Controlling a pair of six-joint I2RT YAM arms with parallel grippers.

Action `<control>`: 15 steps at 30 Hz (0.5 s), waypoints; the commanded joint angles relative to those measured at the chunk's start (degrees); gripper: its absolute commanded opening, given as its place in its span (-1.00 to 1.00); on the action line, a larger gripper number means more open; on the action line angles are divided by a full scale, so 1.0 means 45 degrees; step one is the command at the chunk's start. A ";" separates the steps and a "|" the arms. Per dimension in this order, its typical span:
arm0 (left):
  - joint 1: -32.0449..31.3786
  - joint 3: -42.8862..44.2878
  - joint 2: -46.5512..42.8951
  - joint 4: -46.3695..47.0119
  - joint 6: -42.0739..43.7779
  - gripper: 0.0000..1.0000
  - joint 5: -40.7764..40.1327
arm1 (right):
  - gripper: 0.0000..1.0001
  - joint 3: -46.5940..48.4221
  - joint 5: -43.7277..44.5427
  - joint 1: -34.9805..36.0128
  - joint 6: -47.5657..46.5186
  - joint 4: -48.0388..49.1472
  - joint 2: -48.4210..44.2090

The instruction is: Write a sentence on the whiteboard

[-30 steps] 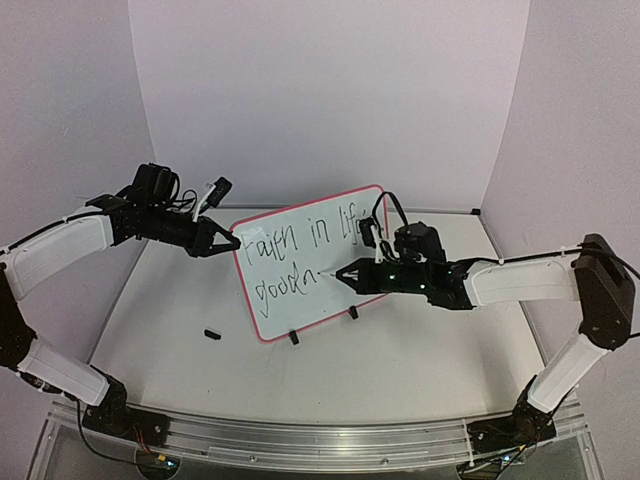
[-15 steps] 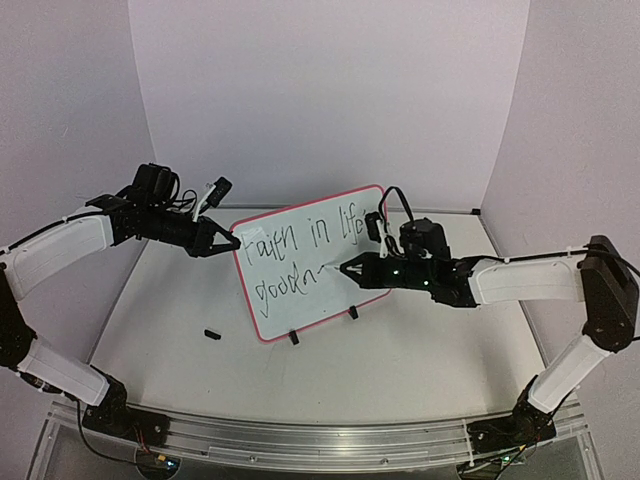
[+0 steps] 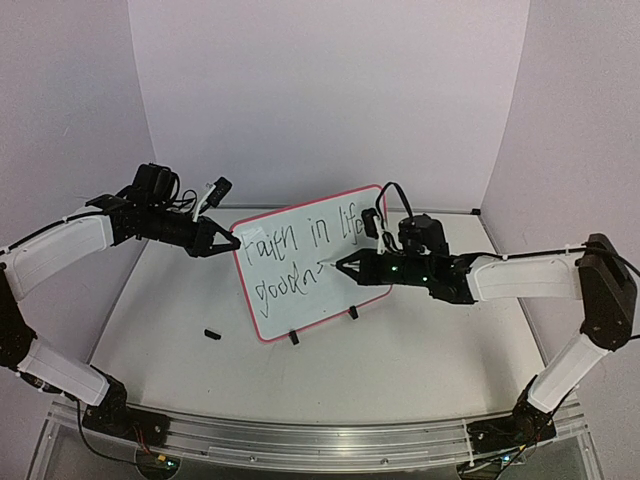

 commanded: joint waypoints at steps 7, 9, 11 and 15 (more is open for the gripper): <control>-0.0045 -0.0153 0.0430 -0.0444 0.0324 -1.00 -0.0687 | -1.00 -0.0088 -0.0097 -0.0058 0.0065 0.0457 0.0311; -0.0045 -0.0164 0.0445 -0.0444 0.0321 -1.00 -0.0674 | -1.00 -0.0364 -0.0027 -0.0059 0.0162 0.0453 0.0236; -0.0045 -0.0164 0.0446 -0.0437 0.0332 -1.00 -0.0670 | -1.00 -0.0559 0.0035 -0.0054 0.0224 0.0456 0.0151; -0.0045 -0.0165 0.0479 -0.0433 0.0313 -1.00 -0.0647 | -1.00 -0.0627 0.0005 -0.0064 0.0261 0.0400 0.0279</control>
